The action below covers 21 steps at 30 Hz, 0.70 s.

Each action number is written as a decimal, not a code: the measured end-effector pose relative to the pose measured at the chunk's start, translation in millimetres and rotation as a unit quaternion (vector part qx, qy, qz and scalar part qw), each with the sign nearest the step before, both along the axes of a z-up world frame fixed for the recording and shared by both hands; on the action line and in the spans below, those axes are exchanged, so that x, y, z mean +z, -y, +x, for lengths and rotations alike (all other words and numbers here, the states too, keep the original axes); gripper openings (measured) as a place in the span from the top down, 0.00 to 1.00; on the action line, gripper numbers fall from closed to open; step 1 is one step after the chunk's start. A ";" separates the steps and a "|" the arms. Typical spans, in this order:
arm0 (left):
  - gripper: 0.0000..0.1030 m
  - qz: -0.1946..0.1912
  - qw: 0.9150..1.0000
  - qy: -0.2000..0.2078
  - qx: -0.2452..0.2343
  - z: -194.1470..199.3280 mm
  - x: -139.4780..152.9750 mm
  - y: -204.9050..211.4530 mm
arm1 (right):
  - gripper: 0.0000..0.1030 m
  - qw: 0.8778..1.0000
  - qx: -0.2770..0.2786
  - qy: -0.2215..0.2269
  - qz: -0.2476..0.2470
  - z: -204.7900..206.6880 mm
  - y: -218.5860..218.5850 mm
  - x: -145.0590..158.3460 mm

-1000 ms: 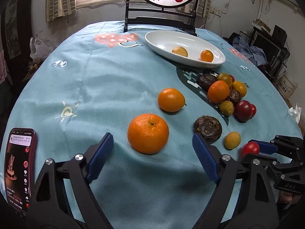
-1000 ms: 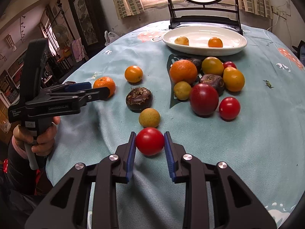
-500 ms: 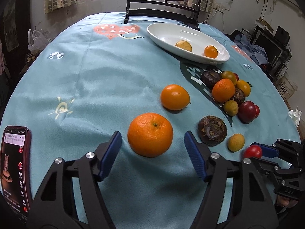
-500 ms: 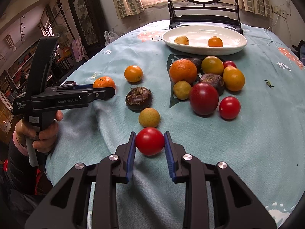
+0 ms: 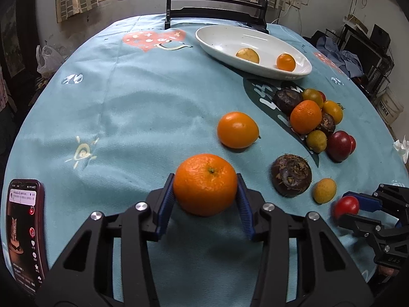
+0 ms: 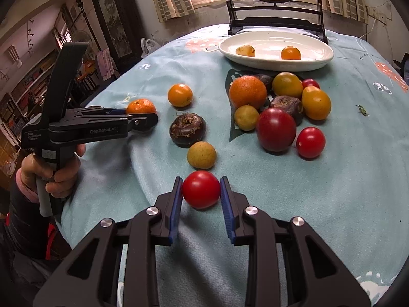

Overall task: Organize fruits
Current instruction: 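Carry the tomato and mandarin onto the white plate and open both tools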

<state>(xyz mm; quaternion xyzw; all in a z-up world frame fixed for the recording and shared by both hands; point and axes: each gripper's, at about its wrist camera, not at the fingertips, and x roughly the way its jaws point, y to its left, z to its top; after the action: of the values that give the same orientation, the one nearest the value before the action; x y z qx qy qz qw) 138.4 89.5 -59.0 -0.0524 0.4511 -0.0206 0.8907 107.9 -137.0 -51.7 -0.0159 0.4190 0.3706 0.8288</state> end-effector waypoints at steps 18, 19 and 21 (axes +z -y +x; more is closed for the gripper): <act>0.55 -0.049 0.996 0.068 -0.026 145.9 73.8 65.1 | 0.71 0.988 -0.132 0.069 0.049 182.5 27.4 58.6; 0.55 -0.046 0.997 0.059 -0.018 160.1 72.4 63.5 | 0.71 0.987 -0.144 0.054 0.052 199.0 28.8 54.2; 0.55 -0.034 0.999 0.040 0.000 188.8 66.3 59.8 | 0.71 0.985 -0.159 0.035 0.051 226.0 29.9 46.2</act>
<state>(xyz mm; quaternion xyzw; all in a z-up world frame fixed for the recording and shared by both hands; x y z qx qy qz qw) 327.2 29.7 7.3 -0.0816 0.4144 -0.0379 0.9056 333.9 -166.9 -5.5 0.0805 0.3677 0.2546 0.8908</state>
